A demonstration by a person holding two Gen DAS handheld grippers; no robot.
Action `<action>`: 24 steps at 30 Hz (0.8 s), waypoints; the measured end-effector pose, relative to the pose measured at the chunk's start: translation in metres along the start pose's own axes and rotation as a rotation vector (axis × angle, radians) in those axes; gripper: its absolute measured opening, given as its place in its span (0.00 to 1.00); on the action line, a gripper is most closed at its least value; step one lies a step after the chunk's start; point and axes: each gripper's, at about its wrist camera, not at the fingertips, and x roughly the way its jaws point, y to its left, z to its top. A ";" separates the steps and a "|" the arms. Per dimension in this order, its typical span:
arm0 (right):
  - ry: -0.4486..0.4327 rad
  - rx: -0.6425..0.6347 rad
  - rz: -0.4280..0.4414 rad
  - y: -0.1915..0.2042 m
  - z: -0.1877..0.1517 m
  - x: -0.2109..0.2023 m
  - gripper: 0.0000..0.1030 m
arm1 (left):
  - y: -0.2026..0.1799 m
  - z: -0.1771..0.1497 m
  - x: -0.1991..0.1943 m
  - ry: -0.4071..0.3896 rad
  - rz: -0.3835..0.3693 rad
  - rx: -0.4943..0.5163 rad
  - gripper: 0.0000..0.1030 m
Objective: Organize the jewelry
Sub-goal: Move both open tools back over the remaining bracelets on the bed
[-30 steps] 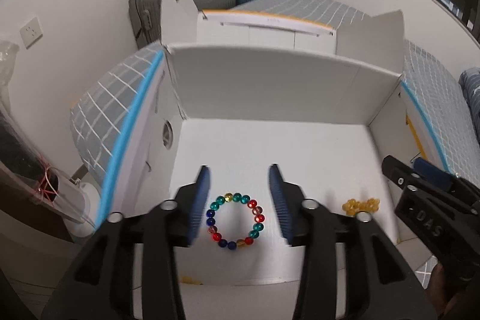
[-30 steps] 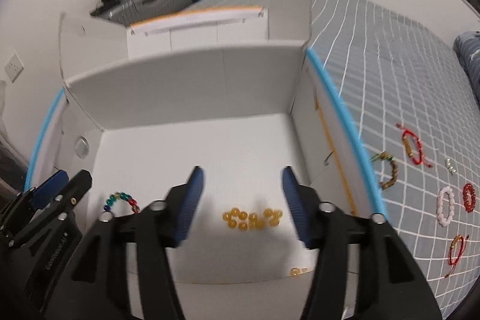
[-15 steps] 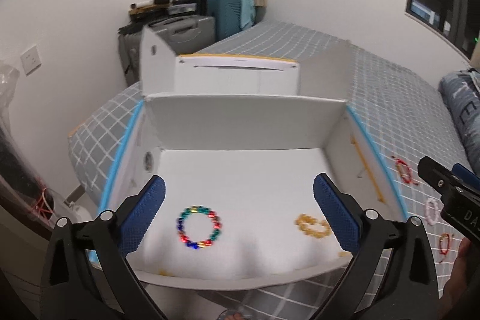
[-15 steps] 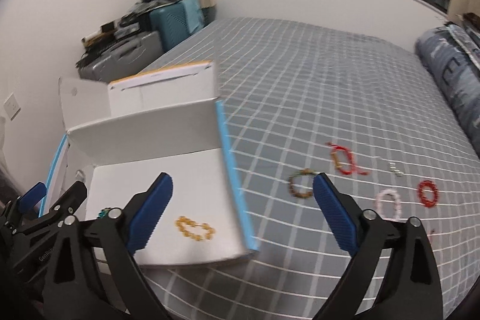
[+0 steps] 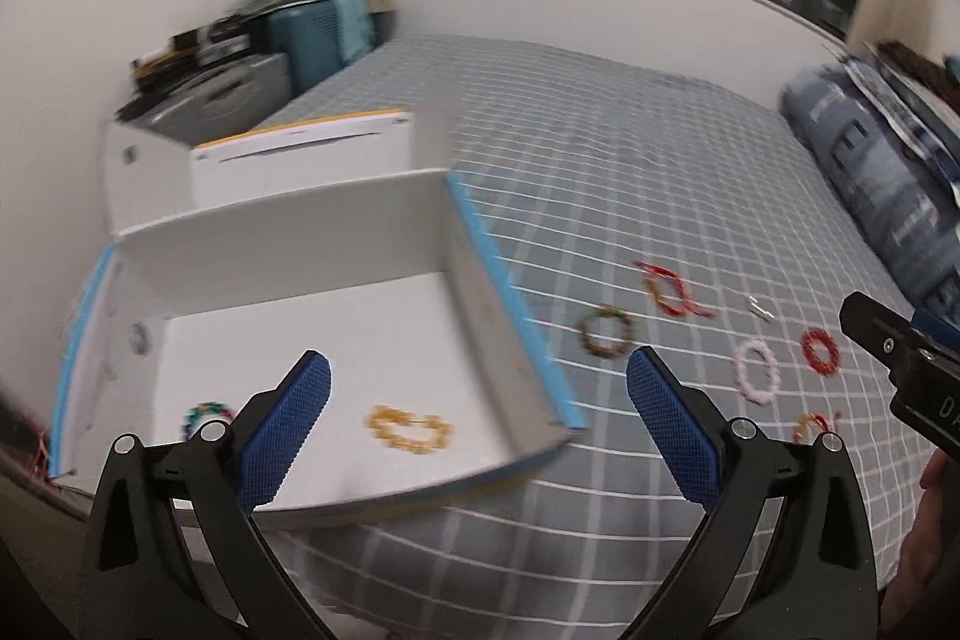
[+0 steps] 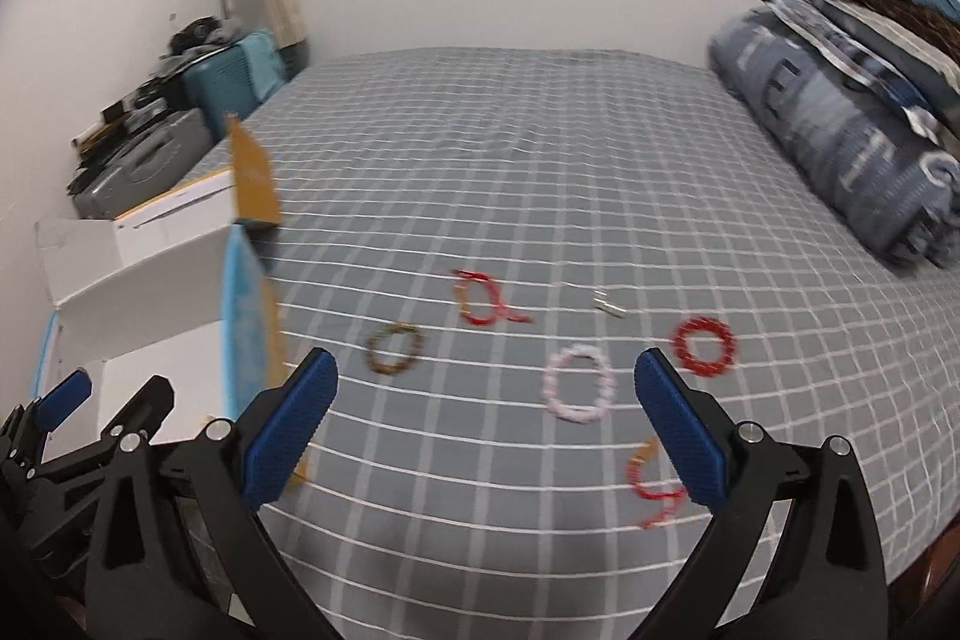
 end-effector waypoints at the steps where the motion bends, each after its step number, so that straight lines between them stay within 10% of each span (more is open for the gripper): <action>1: 0.006 0.009 -0.014 -0.012 -0.003 0.000 0.93 | -0.009 0.000 0.002 0.006 -0.010 0.012 0.94; 24: 0.182 0.130 -0.093 -0.164 -0.059 0.068 0.90 | -0.207 -0.012 0.127 0.209 -0.220 0.242 0.94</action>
